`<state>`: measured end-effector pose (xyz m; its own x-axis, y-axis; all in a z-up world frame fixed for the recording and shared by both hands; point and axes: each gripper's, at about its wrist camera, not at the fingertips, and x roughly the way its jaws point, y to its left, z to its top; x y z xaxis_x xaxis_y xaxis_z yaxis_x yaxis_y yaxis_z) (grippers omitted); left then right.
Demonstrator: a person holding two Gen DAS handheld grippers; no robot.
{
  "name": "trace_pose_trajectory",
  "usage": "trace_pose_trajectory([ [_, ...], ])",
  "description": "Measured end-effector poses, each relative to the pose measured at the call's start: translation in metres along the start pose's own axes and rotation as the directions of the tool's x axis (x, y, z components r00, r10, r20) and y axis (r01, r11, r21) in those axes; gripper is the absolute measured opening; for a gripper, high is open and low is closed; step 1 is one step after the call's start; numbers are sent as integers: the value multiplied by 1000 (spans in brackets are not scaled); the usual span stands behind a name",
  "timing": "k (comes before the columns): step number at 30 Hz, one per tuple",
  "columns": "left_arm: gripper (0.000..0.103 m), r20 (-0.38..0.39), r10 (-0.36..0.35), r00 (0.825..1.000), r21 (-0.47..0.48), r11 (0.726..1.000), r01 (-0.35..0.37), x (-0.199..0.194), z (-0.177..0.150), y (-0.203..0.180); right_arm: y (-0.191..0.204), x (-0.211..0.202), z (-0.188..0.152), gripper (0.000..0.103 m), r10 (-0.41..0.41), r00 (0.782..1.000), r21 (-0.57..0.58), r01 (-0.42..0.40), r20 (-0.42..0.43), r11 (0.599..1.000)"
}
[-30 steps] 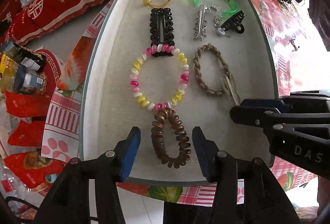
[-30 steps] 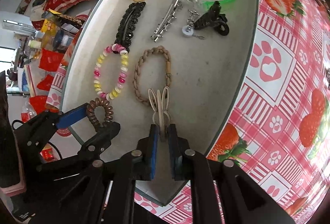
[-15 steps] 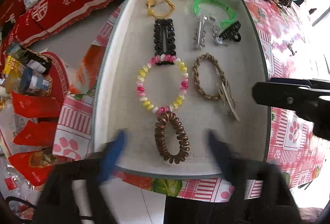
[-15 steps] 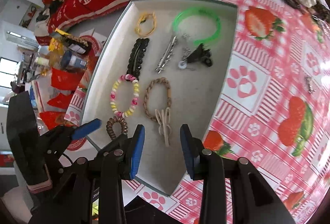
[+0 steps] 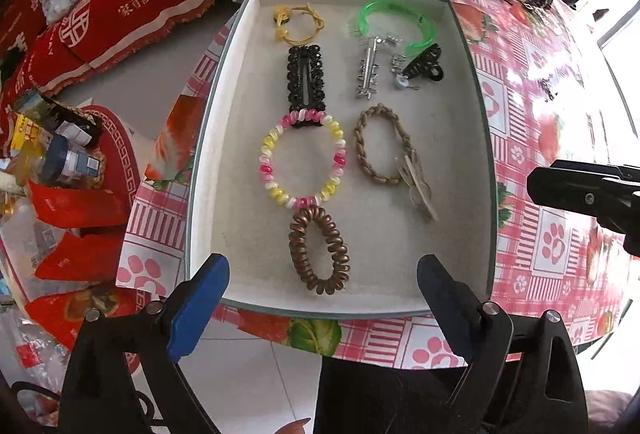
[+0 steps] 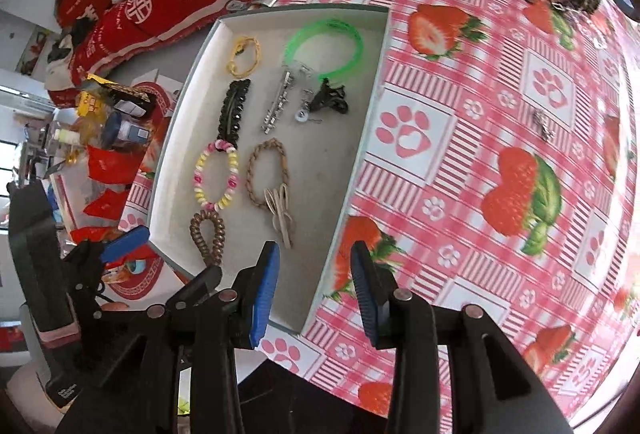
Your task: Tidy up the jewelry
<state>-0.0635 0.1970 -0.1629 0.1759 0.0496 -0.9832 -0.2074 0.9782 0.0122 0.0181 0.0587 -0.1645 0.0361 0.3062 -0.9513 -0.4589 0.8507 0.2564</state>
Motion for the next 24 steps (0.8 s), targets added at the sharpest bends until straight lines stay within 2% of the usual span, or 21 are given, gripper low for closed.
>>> trace_pose_trajectory([
  [6,99,51,49,997,4,999,-49,-21,-2,-5,1,-9,-9,43,-17,1000,3,17,-8,1000],
  [11,99,66,28,997,-15,1000,-28,-43,-4,1,9,-25,-15,62,-38,999,-18,38,4,999],
  [15,99,91,42,995,-11,999,-41,-63,-4,5,17,-43,-17,65,-66,997,-37,67,30,997],
  [17,99,110,48,993,-20,999,-46,-76,-4,8,21,-52,-16,80,-78,996,-44,80,47,996],
  [22,99,132,68,989,-58,996,-61,-102,-3,15,31,-76,-14,81,-98,990,-67,106,105,992],
  [24,99,144,79,986,-78,995,-69,-111,-3,20,37,-85,-13,86,-113,986,-80,123,125,989],
])
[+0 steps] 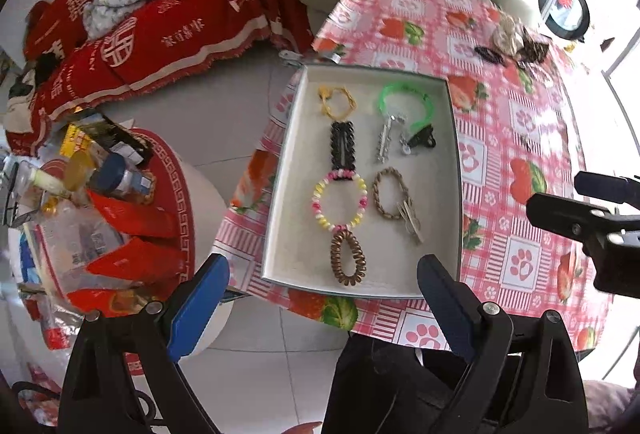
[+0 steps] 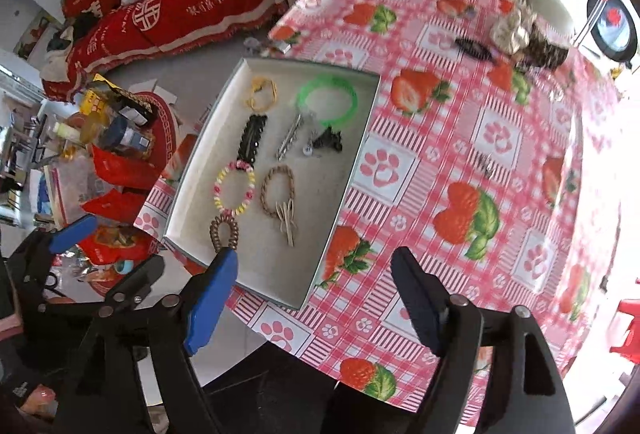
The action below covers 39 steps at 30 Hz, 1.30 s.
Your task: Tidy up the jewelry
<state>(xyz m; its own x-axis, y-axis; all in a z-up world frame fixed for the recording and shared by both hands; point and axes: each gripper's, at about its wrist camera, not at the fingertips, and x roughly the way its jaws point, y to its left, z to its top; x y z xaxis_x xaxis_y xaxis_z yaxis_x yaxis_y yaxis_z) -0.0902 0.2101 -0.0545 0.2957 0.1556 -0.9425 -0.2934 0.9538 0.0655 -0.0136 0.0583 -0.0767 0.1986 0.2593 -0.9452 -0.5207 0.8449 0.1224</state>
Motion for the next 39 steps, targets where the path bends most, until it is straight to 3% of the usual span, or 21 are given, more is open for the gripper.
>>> trace_pose_trajectory([
  [16,103,39,6,999,-25,1000,-5,-26,4,6,14,-33,7,88,-43,995,-16,44,88,999],
  [39,103,39,20,999,-36,999,-18,-26,8,7,16,-40,12,88,-57,994,-14,59,96,998],
])
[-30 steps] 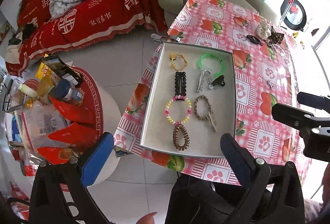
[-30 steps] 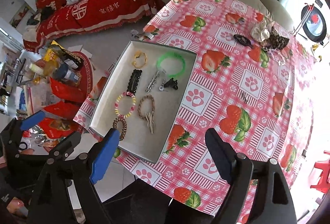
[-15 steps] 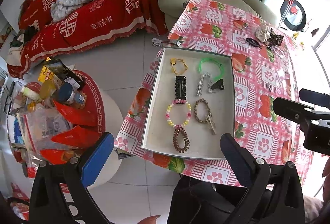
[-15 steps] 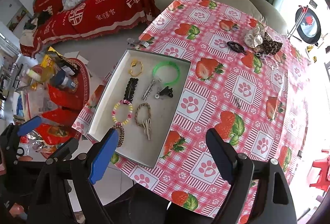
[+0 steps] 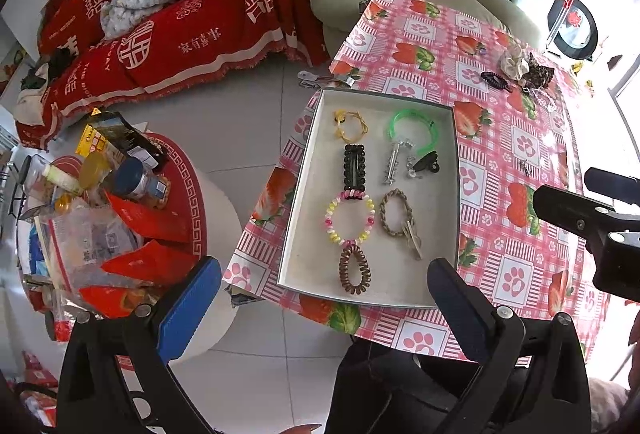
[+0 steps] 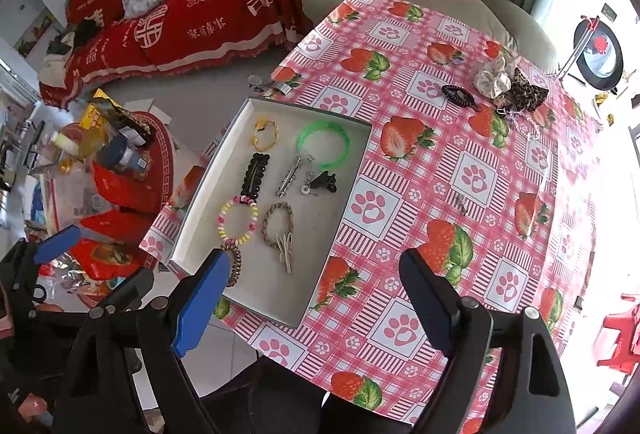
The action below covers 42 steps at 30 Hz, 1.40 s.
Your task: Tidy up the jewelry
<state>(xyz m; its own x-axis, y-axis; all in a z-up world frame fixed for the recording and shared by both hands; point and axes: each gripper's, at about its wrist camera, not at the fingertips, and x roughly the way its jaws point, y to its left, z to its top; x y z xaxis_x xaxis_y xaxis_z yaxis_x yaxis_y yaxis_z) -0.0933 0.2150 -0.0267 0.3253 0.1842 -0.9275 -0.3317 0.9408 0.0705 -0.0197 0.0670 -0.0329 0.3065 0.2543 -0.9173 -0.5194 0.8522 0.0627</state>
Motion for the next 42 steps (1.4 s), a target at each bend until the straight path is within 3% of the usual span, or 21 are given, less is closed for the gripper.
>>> trace_pose_trajectory([
  [42,103,4,6,1000,3,1000,-6,1,-2,-2,2,-1,2,88,2,1000,-11,-2,0,1000],
])
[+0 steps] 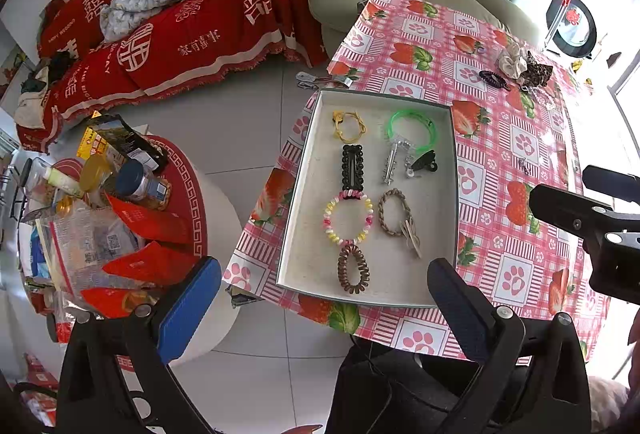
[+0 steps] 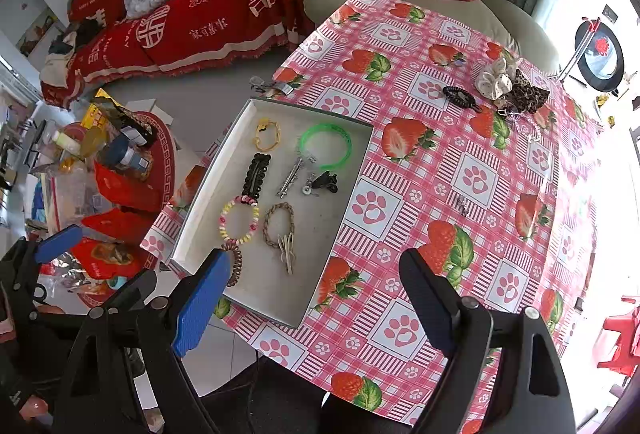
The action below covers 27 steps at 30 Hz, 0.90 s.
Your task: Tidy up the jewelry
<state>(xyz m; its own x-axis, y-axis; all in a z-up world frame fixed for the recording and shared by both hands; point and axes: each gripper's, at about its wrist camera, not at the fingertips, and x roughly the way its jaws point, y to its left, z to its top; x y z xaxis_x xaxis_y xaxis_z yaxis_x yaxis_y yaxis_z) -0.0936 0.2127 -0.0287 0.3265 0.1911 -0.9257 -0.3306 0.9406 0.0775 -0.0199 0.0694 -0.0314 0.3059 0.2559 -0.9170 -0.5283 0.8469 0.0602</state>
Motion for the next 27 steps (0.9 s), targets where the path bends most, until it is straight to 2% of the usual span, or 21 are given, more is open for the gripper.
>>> trace_pose_trajectory([
  [27,103,1,3,1000,-1,1000,-3,0,-1,0,1,0,-2,88,0,1000,3,0,0,1000],
])
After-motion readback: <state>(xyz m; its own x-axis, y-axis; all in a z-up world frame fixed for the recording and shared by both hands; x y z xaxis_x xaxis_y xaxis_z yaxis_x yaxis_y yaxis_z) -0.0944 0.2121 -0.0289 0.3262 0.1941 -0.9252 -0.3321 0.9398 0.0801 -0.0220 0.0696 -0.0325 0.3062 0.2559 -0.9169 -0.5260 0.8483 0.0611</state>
